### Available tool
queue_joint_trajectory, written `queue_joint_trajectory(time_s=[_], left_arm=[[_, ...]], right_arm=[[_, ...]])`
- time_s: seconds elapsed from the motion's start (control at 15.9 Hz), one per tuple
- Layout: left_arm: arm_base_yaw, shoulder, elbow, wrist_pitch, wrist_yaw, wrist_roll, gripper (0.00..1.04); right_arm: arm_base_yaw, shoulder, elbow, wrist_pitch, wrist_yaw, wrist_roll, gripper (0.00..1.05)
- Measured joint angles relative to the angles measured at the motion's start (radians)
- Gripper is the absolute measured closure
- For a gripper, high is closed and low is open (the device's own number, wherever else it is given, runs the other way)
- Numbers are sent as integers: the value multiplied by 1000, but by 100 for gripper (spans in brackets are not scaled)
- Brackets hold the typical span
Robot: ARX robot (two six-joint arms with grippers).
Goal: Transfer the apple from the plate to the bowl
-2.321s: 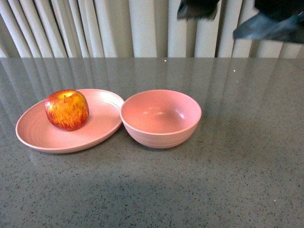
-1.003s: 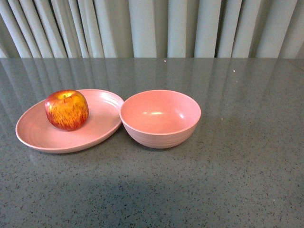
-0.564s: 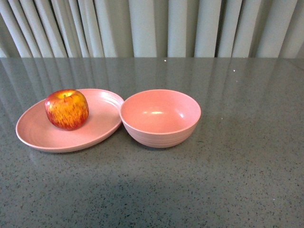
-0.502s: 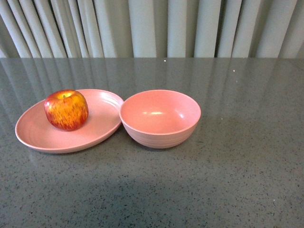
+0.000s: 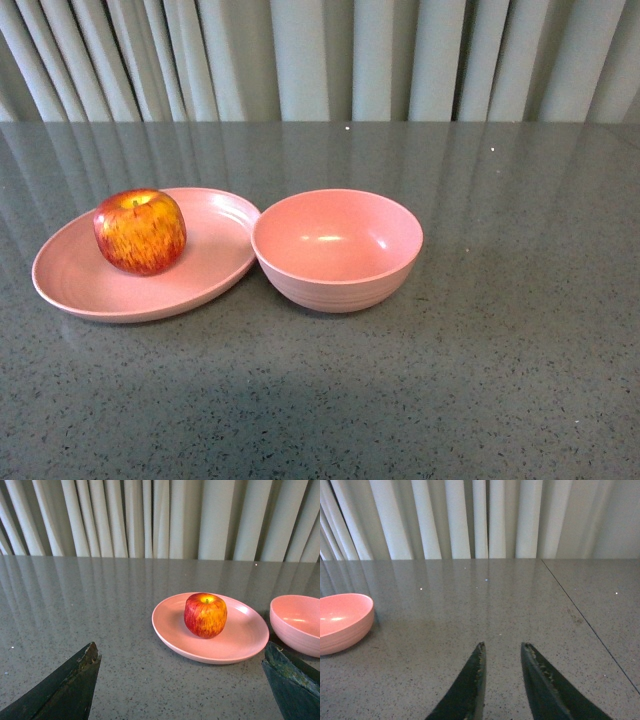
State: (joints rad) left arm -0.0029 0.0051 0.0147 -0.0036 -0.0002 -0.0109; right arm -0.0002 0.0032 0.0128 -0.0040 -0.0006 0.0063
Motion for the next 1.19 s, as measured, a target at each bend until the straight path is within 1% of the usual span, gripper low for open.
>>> queue_joint_trajectory(time_s=[0.06, 0.13, 0.25, 0.38, 0.44, 1.13, 1.19], left_arm=[[0, 0, 0, 0, 0, 0, 7], [0, 0, 0, 0, 0, 0, 7], [0, 0, 0, 0, 0, 0, 7], [0, 0, 0, 0, 0, 0, 7], [0, 0, 0, 0, 0, 0, 7], [-1, 3, 1, -13, -8, -1, 7], [-51, 79, 59, -181, -118, -32, 7]], right_arm=[[0, 0, 0, 0, 0, 0, 72], [0, 0, 0, 0, 0, 0, 61], [0, 0, 0, 0, 0, 0, 36], [0, 0, 0, 0, 0, 0, 17], [0, 0, 0, 0, 0, 0, 6], [0, 0, 0, 0, 0, 0, 7], [0, 0, 0, 0, 2, 0, 7]])
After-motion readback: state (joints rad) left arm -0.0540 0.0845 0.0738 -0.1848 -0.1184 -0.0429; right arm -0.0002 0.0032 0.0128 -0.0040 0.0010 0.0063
